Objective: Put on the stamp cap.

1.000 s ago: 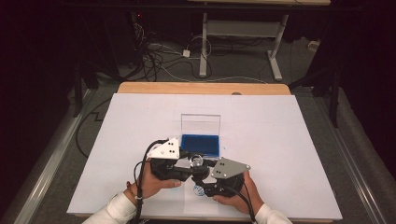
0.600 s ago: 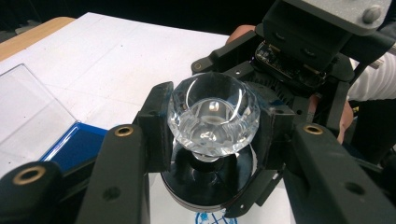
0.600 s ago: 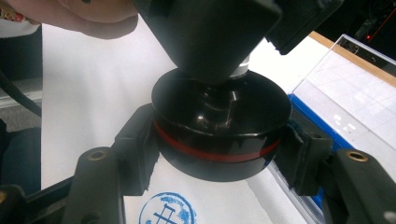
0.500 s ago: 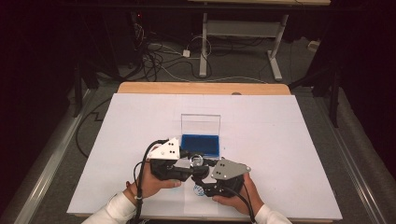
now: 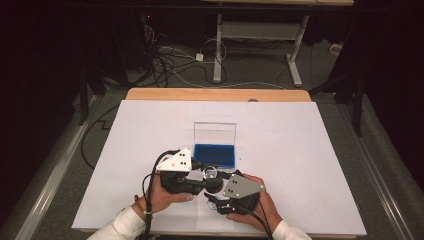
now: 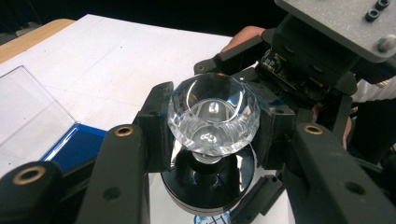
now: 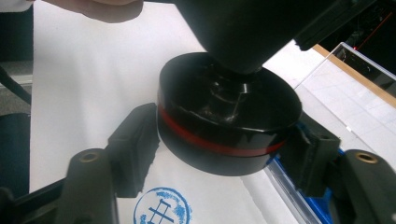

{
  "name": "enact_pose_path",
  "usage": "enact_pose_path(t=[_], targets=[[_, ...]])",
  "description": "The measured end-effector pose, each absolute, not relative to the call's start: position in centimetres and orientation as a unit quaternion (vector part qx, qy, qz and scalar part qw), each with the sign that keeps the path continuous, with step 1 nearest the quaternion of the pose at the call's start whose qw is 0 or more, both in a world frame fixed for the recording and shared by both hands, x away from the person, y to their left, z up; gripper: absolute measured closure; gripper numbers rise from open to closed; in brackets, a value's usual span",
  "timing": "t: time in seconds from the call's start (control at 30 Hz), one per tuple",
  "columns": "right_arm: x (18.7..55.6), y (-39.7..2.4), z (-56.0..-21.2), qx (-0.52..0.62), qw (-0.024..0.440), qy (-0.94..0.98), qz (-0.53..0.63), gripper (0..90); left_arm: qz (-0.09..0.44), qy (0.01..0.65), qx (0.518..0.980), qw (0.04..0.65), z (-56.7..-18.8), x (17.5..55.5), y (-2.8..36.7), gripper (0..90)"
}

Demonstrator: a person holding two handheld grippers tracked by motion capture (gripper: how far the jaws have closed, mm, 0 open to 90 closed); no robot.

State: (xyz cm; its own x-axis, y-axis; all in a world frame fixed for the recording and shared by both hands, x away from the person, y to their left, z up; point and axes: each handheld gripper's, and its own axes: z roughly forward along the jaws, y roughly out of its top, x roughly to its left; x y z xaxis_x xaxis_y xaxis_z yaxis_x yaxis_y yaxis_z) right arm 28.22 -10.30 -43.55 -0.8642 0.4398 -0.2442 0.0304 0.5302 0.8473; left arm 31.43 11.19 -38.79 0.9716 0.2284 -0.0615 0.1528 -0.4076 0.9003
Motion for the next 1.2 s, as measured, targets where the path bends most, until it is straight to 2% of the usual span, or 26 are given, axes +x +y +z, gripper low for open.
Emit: enact_pose_path(t=[0.1, 0.2, 0.3, 0.87, 1.2], targets=[[28.2, -10.3, -43.5, 0.139, 0.223, 0.846, 0.464, 31.1, 0.037, 0.115, 0.837, 0.533, -38.8, 31.4, 11.2, 54.2], [28.2, -10.3, -43.6, 0.15, 0.231, 0.843, 0.462, 21.8, 0.034, 0.12, 0.833, 0.54, -38.7, 31.5, 11.4, 54.2], [28.3, -10.3, -43.7, 0.149, 0.224, 0.846, 0.46, 23.7, 0.038, 0.122, 0.833, 0.539, -38.6, 31.5, 11.6, 54.2], [28.5, -11.2, -43.2, 0.156, 0.238, 0.839, 0.463, 20.9, 0.046, 0.12, 0.84, 0.527, -38.7, 31.5, 11.8, 54.2], [28.6, -11.8, -43.1, 0.157, 0.243, 0.843, 0.454, 22.5, 0.055, 0.123, 0.842, 0.522, -38.7, 31.5, 12.3, 54.2]])
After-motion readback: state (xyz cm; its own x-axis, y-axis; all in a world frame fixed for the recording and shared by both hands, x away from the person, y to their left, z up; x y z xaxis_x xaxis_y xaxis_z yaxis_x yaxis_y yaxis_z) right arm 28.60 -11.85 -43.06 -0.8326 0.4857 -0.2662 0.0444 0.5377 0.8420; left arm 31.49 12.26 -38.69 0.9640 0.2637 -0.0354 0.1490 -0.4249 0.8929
